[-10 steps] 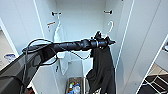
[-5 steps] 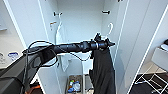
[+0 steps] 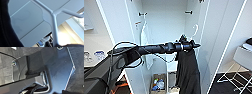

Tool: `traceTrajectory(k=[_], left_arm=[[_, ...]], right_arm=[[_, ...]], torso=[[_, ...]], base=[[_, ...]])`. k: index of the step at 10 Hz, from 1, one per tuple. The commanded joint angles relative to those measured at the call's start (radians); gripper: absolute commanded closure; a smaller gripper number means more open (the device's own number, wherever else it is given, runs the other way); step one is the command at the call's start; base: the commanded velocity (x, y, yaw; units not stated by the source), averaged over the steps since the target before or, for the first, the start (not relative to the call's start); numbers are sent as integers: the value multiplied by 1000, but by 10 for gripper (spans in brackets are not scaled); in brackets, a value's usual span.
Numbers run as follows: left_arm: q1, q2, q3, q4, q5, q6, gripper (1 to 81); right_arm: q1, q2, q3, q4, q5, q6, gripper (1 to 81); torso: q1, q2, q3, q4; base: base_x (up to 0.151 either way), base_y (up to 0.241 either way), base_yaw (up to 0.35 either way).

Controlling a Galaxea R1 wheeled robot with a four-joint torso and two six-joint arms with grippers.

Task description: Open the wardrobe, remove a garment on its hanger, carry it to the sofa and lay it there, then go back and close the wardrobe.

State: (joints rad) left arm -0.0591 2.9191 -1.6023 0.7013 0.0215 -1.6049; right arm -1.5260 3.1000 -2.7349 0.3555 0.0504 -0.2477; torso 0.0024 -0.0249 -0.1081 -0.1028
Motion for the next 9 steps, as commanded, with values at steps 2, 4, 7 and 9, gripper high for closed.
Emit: traceTrajectory(k=[2, 4, 7, 9], left_arm=[[-158, -3, 16, 53, -15, 17, 811], [-126, -17, 65, 93, -3, 17, 811], [-17, -84, 173, 176, -3, 17, 811], [12, -135, 251, 211, -2, 17, 811]], right_arm=[[43, 8, 9, 10, -66, -2, 10], [43, 8, 9, 11, -66, -2, 10], [45, 8, 9, 11, -66, -2, 10], [45, 8, 9, 11, -61, -1, 10]], torso=[[0, 0, 0, 0], [0, 0, 0, 0], [0, 0, 0, 0], [0, 0, 0, 0]], base=[[0, 0, 0], [0, 0, 0], [0, 0, 0], [0, 0, 0]])
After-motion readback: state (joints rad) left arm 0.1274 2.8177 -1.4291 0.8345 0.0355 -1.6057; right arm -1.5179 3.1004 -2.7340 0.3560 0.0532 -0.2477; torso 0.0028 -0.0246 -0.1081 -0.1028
